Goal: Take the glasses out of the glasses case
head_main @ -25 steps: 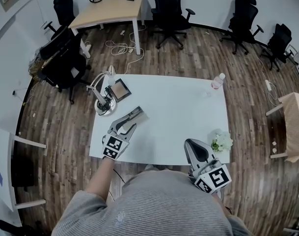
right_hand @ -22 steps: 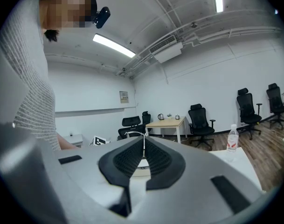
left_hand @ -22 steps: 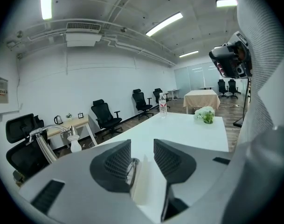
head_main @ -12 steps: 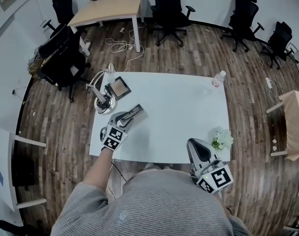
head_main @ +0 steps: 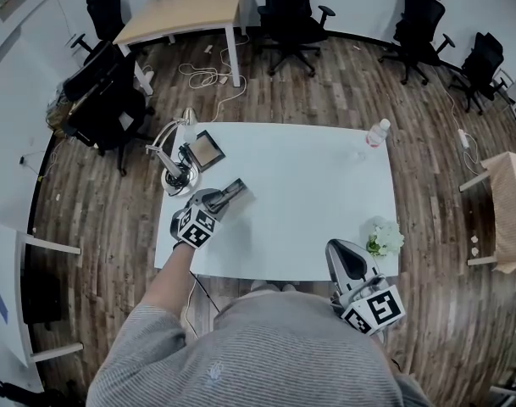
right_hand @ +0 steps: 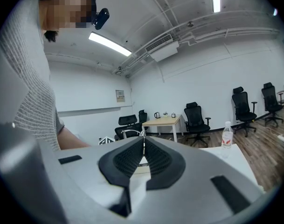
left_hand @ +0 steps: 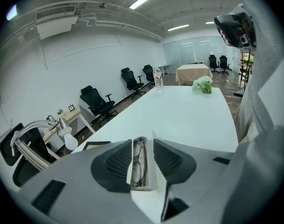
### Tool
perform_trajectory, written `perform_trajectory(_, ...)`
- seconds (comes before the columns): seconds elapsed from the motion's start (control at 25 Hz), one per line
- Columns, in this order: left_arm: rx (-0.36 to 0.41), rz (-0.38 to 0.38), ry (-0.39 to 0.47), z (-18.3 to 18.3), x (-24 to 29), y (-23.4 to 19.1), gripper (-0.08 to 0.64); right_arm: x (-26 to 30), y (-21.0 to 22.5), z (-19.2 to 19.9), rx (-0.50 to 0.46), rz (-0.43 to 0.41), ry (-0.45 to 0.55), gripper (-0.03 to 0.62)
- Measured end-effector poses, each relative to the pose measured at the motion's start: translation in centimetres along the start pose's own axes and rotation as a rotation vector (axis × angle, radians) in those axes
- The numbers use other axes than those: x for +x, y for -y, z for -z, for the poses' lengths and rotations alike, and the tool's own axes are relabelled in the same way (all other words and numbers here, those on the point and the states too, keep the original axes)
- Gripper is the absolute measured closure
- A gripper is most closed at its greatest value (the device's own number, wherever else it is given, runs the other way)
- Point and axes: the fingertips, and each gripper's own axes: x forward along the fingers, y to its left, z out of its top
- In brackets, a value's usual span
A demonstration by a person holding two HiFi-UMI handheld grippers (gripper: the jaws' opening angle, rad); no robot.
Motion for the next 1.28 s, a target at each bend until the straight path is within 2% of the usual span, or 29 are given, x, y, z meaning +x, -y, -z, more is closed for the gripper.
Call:
perform_trajectory(0.64, 0.067, 0.073, -0.201, 2.8, 4.8, -1.1, 0.411, -0.1, 1.3, 0.6, 0.017, 0.06, -0.02, 0.576)
perform_trajectory(1.28, 0.103, 0.125, -0.327, 4.5, 7.6, -1.4, 0.413, -0.1, 2.4, 0.7, 0.03, 0.113, -0.03, 0.575)
